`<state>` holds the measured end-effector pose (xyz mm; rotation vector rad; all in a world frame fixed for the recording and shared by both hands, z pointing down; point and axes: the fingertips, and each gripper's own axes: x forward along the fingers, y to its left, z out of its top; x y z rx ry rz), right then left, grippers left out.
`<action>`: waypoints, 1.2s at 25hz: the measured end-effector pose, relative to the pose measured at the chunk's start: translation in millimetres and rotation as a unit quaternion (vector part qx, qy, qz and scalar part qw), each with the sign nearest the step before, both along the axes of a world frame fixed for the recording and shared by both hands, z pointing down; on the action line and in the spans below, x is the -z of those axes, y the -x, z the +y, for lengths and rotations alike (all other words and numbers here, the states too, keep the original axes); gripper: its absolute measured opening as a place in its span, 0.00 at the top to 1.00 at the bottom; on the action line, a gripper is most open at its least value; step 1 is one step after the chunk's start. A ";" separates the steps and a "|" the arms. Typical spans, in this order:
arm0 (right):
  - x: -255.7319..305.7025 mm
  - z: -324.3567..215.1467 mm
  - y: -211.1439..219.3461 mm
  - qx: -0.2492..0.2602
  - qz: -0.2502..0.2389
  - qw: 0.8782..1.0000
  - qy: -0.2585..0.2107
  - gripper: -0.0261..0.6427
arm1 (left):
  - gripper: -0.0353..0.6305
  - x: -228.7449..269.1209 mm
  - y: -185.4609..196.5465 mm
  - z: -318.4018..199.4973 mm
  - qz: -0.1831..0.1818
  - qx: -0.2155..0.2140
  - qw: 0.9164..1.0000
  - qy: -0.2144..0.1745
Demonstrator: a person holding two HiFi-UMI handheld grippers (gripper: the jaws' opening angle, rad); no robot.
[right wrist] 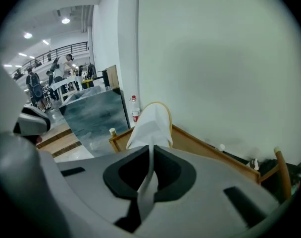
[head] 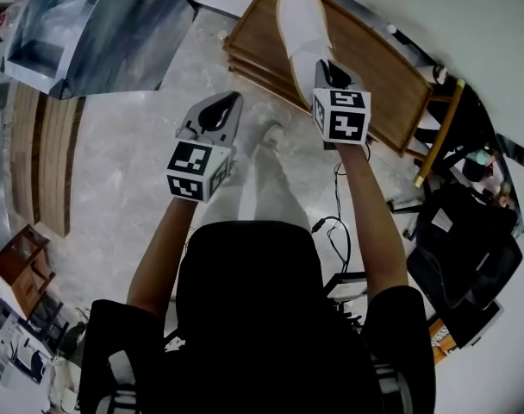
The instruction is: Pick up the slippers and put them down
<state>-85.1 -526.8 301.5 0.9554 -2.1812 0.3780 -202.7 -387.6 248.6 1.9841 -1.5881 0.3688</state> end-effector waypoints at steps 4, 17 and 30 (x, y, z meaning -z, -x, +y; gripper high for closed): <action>25.3 25.8 -18.9 -0.018 -0.013 1.000 -0.009 0.95 | 0.94 18.3 -10.2 11.8 -0.006 -0.017 1.000 -0.022; 101.2 112.8 -45.0 -0.063 -0.052 0.995 -0.060 0.95 | 0.94 84.2 -20.0 45.7 -0.029 -0.070 0.992 -0.105; 144.2 185.4 -74.1 -0.117 -0.068 0.986 -0.099 0.95 | 0.94 116.0 -30.5 101.5 -0.032 -0.117 0.983 -0.136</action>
